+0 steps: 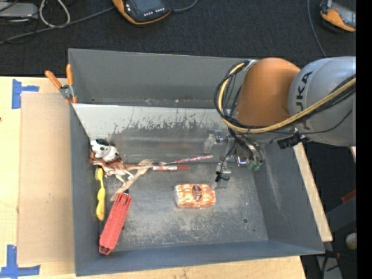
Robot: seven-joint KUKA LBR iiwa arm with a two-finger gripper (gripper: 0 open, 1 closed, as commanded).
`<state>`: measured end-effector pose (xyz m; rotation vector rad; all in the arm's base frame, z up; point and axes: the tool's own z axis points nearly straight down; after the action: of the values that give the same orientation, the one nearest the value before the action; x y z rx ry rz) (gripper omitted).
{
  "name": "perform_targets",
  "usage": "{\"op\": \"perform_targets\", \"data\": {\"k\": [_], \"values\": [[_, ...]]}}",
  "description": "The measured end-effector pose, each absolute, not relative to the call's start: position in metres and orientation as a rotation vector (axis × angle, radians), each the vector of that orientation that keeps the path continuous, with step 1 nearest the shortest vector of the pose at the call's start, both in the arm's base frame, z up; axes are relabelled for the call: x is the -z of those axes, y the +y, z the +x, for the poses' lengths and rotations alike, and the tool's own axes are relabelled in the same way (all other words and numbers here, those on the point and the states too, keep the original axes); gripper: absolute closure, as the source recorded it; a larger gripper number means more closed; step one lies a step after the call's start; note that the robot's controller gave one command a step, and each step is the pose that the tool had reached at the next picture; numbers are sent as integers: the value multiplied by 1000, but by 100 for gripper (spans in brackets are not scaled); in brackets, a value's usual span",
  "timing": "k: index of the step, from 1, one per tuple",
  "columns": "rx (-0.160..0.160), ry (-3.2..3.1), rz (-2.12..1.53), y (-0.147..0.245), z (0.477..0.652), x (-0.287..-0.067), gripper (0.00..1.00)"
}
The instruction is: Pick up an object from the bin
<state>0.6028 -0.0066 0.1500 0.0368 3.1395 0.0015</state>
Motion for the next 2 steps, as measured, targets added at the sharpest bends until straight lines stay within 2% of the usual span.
{"op": "perform_targets", "data": {"k": [1,2], "values": [[0,3135,53,57,594,-108,0],[-5,3139,97,64,589,-87,0]]}}
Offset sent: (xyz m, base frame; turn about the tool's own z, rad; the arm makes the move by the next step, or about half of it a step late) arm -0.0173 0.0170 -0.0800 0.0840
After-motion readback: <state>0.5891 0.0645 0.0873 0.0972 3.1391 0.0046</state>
